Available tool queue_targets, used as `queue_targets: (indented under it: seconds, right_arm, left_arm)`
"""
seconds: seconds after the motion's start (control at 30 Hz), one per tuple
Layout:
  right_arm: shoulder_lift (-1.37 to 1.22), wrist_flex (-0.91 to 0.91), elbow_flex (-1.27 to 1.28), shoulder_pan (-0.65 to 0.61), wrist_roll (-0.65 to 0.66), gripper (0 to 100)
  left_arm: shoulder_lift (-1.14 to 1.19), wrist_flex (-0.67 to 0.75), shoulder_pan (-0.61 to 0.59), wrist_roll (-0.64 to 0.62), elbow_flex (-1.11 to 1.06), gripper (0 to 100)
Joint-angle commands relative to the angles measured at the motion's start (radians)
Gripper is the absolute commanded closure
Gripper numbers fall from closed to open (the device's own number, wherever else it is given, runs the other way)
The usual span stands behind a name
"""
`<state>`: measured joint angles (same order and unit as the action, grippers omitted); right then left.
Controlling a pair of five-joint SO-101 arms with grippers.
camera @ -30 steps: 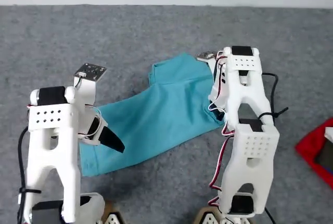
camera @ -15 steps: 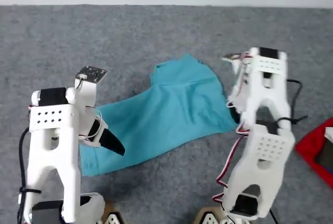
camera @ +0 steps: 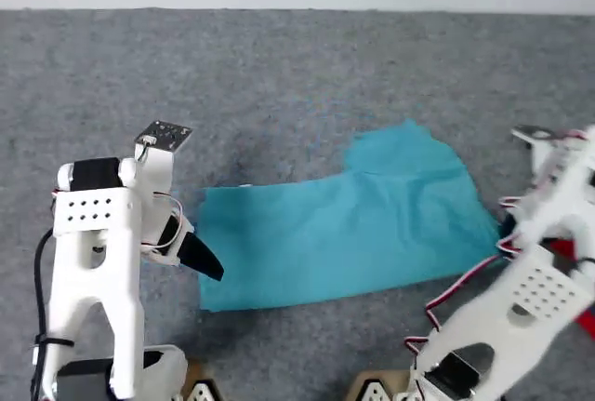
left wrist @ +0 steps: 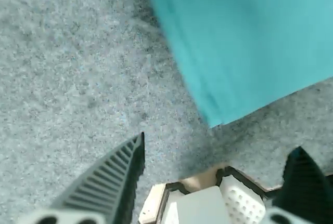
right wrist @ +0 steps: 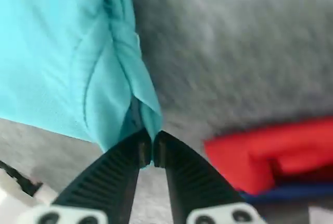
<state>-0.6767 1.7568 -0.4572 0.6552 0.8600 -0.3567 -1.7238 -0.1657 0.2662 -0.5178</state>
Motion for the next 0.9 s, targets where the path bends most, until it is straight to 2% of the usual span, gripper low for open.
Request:
queue_targets:
  seconds: [0.0, 0.13, 0.37, 0.47, 0.63, 0.87]
  right_arm:
    - [0.067, 0.042, -0.002, 0.077, 0.074, 98.7]
    - [0.073, 0.042, -0.006, 0.073, 0.117, 95.3]
    - [0.194, 0.041, -0.006, 0.022, 0.117, 63.4]
    - [0.302, 0.038, -0.008, -0.025, 0.115, 56.2]
    - [0.429, -0.001, -0.008, -0.197, 0.098, 57.4]
    - [0.357, -0.329, -0.009, -0.387, -0.181, 61.9]
  left_arm:
    - [-0.002, -0.034, 0.008, -0.009, 0.002, 60]
    - [-0.002, -0.034, 0.008, -0.009, 0.002, 60]
    - [-0.002, -0.034, 0.008, -0.009, 0.002, 60]
    - [-0.002, -0.034, 0.008, -0.009, 0.002, 60]
    - [-0.002, -0.034, 0.008, -0.009, 0.002, 60]
    - [-0.002, -0.034, 0.002, -0.009, -0.001, 60]
